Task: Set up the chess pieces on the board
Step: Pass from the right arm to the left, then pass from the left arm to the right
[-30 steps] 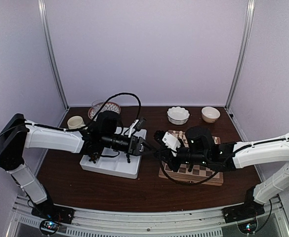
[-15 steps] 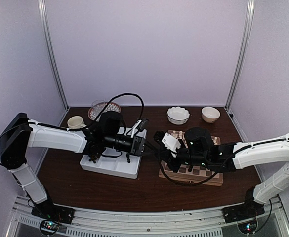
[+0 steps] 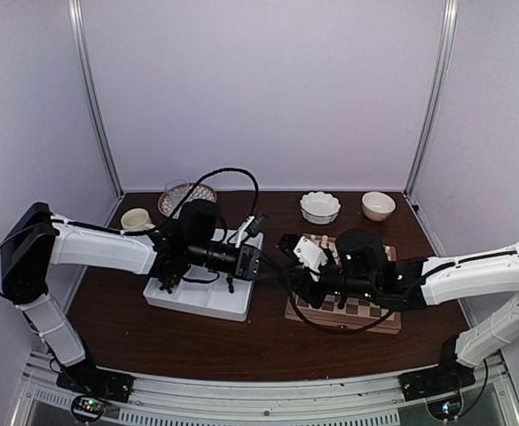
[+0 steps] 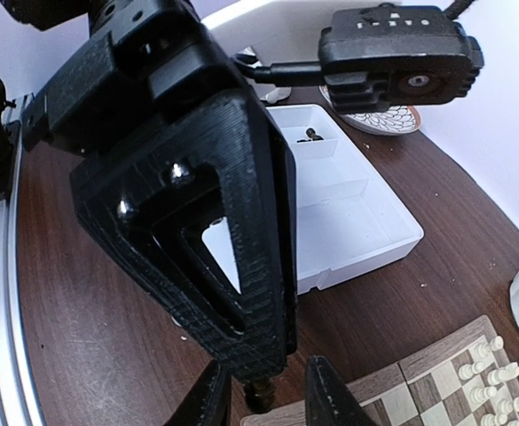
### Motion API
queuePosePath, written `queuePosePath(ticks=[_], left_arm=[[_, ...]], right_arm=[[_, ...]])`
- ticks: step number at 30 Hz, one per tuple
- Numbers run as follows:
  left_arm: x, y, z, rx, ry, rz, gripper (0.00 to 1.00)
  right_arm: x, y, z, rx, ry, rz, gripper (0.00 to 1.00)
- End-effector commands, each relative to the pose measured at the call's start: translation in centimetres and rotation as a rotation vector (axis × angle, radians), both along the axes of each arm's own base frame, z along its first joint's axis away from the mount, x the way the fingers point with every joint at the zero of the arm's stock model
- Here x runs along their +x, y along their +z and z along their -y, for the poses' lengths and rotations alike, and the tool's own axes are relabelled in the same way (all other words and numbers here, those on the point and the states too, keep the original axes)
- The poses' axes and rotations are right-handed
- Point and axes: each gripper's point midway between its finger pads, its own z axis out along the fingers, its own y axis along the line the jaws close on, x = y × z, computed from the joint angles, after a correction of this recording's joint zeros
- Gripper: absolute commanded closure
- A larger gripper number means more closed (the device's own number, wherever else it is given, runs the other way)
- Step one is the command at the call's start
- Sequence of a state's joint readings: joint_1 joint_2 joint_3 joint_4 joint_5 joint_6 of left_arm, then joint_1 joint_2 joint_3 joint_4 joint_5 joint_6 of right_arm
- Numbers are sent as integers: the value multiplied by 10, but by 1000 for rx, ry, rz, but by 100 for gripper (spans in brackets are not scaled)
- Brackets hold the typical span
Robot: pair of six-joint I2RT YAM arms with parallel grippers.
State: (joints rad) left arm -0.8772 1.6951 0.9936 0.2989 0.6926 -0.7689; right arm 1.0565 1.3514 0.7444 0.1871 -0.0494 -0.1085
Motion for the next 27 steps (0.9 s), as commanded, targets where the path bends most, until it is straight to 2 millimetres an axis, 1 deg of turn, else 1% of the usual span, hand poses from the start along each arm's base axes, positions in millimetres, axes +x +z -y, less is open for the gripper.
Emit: queuePosePath(ticks=[1, 4, 7, 12, 16, 19, 22, 24, 27], left_arm=[[2, 34, 4, -71, 2, 52, 87], [6, 34, 3, -69, 40, 25, 88], [8, 39, 1, -88, 74, 2, 87], [14, 52, -1, -109, 129, -51, 87], [19, 61, -4, -120, 190, -138, 87], [21, 71, -4, -190, 217, -212, 87], [19, 82, 2, -270, 198, -262, 86], [16, 87, 7, -295, 176, -286, 86], [13, 92, 11, -318, 161, -303, 86]], right_arm=[[-7, 17, -1, 62, 23, 19, 62], [-12, 24, 2, 114, 34, 13, 53], [-19, 37, 6, 183, 43, 5, 49], [-27, 62, 15, 266, 55, 0, 48], [-29, 72, 27, 320, 38, -7, 48], [-30, 84, 34, 375, 19, -14, 48], [-30, 93, 39, 415, -1, -29, 49], [-31, 97, 41, 431, -5, -27, 48], [-29, 95, 44, 428, -18, -19, 49]])
